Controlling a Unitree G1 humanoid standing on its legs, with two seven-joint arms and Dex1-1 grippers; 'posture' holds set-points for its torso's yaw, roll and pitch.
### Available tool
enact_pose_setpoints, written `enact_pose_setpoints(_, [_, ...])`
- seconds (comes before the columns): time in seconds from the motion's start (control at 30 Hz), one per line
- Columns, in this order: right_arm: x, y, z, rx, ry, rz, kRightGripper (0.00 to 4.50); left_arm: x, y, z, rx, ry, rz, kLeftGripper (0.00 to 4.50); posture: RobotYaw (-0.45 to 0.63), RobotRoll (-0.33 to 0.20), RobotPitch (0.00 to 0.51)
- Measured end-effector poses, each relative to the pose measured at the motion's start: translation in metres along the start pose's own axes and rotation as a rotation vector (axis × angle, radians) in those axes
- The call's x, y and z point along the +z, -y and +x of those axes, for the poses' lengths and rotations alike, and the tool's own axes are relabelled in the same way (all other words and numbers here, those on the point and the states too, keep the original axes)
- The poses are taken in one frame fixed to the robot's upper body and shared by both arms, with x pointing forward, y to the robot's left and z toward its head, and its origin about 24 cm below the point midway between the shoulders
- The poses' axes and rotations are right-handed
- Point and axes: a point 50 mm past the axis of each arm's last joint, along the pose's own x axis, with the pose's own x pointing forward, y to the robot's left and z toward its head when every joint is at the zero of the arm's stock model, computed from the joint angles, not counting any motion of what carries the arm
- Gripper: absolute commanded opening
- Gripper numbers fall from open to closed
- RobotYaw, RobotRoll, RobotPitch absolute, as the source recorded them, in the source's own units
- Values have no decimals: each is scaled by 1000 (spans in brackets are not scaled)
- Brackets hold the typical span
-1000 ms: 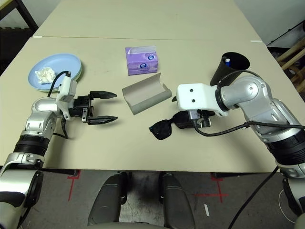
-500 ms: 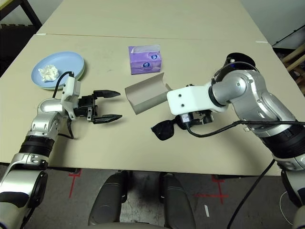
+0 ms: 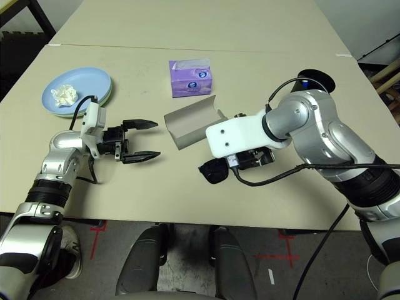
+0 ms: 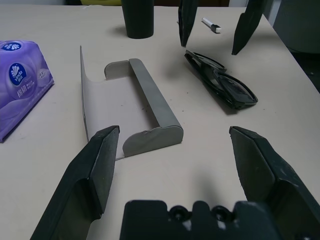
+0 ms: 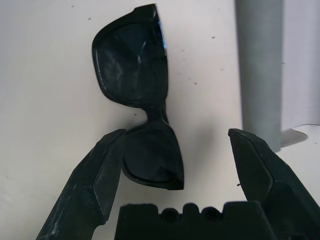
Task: Organize and tidy the items on the table.
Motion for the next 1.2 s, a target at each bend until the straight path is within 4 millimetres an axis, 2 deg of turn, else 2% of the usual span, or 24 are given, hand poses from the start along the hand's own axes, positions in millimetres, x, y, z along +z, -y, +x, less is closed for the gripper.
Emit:
enact_pose_setpoints(0.63, [7,1,12,21,-33,-142,4500,0,0,1,0,4,1,4477,199,0,215])
enact_pose_setpoints(1.2, [7,-1,21,44,-27,-172,4500,0,2,-1,7,-6,4,4477,208,0,220])
